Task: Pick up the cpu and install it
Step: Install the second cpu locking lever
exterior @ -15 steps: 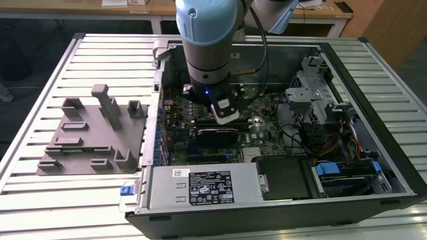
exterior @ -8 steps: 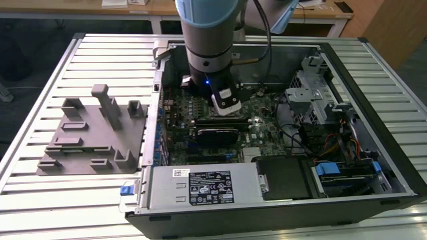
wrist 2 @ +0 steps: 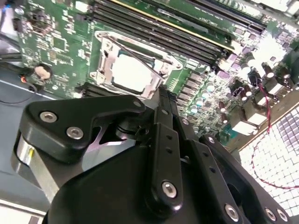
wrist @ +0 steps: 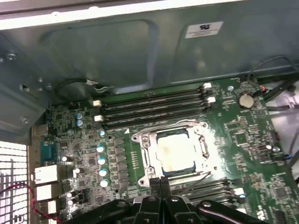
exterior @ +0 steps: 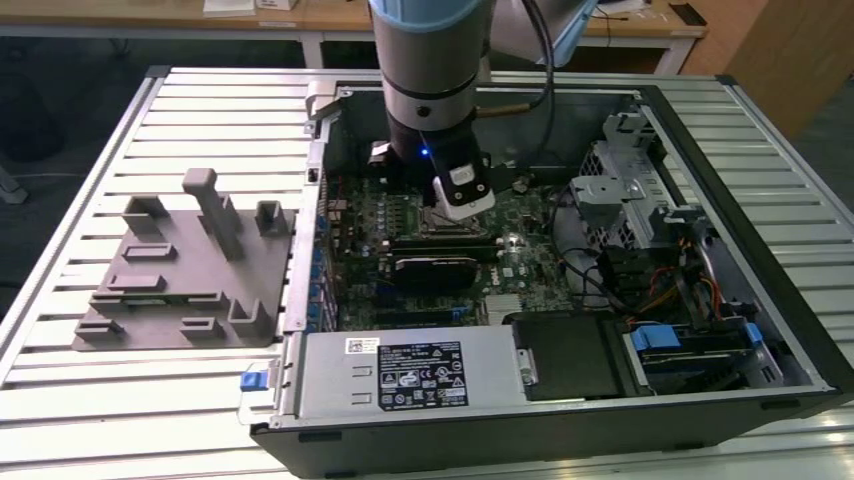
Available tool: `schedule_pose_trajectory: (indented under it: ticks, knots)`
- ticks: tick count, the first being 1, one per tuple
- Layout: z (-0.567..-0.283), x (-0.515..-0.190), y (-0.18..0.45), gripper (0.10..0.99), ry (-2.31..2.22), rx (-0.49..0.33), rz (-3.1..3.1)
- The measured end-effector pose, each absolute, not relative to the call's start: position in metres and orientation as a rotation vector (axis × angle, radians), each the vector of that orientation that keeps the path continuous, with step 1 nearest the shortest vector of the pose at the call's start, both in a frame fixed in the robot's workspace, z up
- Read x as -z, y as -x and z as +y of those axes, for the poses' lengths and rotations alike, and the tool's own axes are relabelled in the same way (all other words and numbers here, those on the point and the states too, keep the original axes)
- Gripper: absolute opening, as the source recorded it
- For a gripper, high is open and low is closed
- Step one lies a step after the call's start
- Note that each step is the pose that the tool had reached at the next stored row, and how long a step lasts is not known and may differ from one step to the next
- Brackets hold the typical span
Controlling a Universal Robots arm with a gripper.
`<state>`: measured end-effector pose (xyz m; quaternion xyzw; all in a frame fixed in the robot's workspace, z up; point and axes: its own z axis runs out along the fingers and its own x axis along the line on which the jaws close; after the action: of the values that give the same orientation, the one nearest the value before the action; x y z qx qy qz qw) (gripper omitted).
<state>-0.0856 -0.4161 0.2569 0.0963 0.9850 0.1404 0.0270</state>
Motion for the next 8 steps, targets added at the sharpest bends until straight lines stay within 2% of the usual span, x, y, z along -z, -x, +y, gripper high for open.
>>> schedule_pose_trajectory:
  ticks: [8]
  knots:
    - [-0.4162,-0.2571,0.0783,0.106,-0.319,-0.377,3.048]
